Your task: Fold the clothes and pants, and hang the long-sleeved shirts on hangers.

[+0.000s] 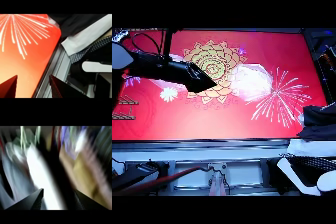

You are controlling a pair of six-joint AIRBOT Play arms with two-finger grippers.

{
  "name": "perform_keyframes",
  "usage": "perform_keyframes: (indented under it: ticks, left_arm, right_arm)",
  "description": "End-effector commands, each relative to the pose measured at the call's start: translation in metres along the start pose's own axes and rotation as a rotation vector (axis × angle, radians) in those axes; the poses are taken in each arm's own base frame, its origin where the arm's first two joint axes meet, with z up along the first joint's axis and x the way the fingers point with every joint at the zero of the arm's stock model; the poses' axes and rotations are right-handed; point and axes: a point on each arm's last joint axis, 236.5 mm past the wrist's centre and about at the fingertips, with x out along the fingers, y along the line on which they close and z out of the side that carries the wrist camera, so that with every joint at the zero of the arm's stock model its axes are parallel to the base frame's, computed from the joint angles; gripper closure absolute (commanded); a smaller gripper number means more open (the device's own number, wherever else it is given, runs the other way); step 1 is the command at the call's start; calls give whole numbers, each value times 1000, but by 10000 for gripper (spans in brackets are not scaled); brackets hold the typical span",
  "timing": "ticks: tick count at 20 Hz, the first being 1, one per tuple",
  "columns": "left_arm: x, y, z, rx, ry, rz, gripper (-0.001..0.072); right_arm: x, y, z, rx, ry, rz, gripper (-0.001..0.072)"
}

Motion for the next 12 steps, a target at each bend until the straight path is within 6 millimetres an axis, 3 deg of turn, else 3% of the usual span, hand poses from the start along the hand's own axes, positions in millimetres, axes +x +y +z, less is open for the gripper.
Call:
perform_keyframes:
  ticks: [1, 2, 3, 4, 6, 8, 10, 12]
  left_arm:
    - [0, -1, 0, 2, 1, -3, 309]
    - [0, 0, 2, 2, -9, 3, 310]
    - [0, 1, 5, 2, -21, 8, 310]
    - [0, 3, 8, 1, -35, 15, 310]
    - [-7, 8, 18, 5, -78, 48, 309]
    - [-25, 16, 36, 14, -162, 105, 309]
    - [-60, 26, 58, 35, -278, 202, 310]
    - [-101, 46, 72, 102, -357, 384, 310]
  right_arm:
    - [-54, 63, 90, 203, -327, 402, 236]
    - [-75, 86, 111, 294, -397, 551, 181]
    - [-95, 107, 122, 425, -402, 708, 177]
    - [-113, 127, 123, 578, -330, 862, 177]
    - [-137, 172, 99, 787, -43, 1100, 188]
    - [-173, 221, 57, 751, 240, 1296, 193]
    - [-230, 263, -5, 387, 348, 1511, 193]
    - [-304, 288, -90, 9, 456, 1752, 193]
